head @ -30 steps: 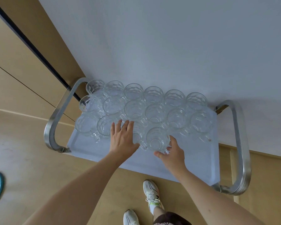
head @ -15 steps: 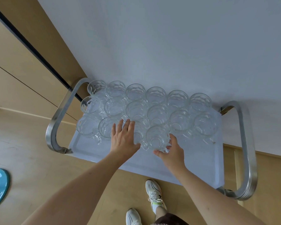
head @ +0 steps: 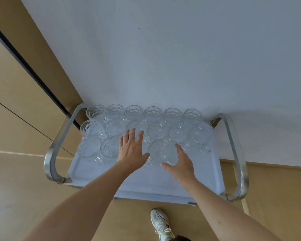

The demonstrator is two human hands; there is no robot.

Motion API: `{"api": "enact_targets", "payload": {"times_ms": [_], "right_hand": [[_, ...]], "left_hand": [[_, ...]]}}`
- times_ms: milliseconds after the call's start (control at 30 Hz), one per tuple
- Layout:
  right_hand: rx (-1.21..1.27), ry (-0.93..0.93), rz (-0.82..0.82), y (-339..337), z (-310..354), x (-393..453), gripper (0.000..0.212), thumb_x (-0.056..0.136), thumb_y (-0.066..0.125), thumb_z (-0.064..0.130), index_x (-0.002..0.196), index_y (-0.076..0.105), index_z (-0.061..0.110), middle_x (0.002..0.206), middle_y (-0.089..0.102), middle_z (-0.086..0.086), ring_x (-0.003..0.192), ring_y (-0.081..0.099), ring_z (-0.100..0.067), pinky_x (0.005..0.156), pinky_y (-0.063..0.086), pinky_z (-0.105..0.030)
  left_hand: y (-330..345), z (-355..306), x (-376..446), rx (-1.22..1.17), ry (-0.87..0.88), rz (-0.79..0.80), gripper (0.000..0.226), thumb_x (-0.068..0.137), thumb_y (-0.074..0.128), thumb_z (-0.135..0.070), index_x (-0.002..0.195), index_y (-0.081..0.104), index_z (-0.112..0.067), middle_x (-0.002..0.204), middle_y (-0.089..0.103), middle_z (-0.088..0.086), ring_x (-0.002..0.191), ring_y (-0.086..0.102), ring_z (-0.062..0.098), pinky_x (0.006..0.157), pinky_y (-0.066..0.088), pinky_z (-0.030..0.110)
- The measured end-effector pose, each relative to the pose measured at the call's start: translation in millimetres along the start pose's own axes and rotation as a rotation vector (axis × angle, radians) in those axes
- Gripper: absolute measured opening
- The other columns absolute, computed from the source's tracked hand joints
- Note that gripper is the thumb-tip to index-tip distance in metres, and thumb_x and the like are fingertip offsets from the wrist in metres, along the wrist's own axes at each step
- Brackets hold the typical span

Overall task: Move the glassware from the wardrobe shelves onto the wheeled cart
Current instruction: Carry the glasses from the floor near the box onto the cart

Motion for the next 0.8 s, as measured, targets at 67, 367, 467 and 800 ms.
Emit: {"api": "enact_targets", "payload": {"times_ms": [67,367,467,800], "right_hand": [[-0.029,-0.029,-0.044,-13,7,-11,0.104,0.077,0.083,0.049,0.159,0.022,0.031,0.160,0.035,0.004,0.147,0.032,-0.018,0.114,0.029,-0.032],[-0.290,-0.055,-0.257,-94,34,-79,0.095,0.081,0.071,0.065,0.157,0.026,0.029,0.161,0.030,-0.005,0.148,0.025,-0.029,0.119,0.029,-0.046],[-0.354,-0.036,-0.363,-131,37,-112,0.091,0.084,0.066,0.066,0.157,0.027,0.028,0.160,0.032,-0.007,0.146,0.028,-0.031,0.118,0.030,-0.045],[-0.380,0.069,-0.697,-259,41,-235,0.088,0.088,0.063,0.064,0.159,0.023,0.031,0.164,0.025,-0.005,0.150,0.019,-0.030,0.120,0.025,-0.049]], "left_hand": [[-12,-12,-3,-0.017,0.047,-0.028,0.092,0.087,0.065,-0.055,0.159,0.016,-0.024,0.167,0.006,0.013,0.155,-0.002,0.033,0.126,0.007,0.048],[-65,-86,-26,-0.093,0.338,-0.096,0.085,0.089,0.063,-0.055,0.157,0.020,-0.026,0.167,0.010,0.011,0.155,0.002,0.032,0.123,0.010,0.049],[-86,-125,-37,-0.101,0.465,-0.111,0.084,0.089,0.062,-0.055,0.157,0.022,-0.026,0.167,0.013,0.012,0.154,0.005,0.033,0.123,0.012,0.049],[-167,-282,-100,-0.111,0.882,-0.159,0.082,0.091,0.062,-0.054,0.157,0.025,-0.024,0.165,0.020,0.011,0.154,0.010,0.031,0.123,0.018,0.048]]}}
Point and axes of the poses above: each hand's wrist, its own x-axis towards the middle knuckle, its own y-axis out of the palm, z = x × y, the point moved 2 cm from there along x, towards the middle knuckle
